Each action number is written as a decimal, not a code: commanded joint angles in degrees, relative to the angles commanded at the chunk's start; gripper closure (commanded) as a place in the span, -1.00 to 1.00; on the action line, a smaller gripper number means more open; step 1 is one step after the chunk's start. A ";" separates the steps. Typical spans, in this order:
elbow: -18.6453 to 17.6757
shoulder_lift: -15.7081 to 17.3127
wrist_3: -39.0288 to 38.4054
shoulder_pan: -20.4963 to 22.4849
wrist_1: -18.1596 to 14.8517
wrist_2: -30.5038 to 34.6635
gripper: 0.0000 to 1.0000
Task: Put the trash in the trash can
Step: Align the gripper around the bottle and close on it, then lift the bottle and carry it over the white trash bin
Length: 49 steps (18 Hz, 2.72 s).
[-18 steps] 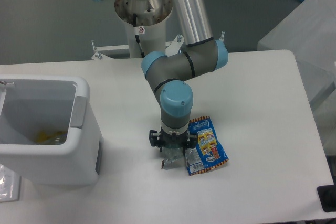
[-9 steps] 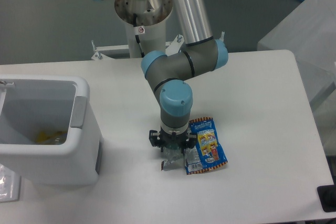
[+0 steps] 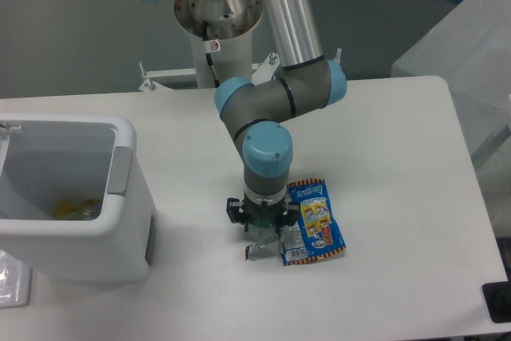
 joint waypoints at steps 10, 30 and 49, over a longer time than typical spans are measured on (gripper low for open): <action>0.09 0.62 0.09 0.00 -0.18 0.00 -0.25; 0.00 1.67 0.97 -0.09 -0.35 -0.09 -0.19; 3.76 8.61 1.50 0.00 -0.44 -4.11 -0.16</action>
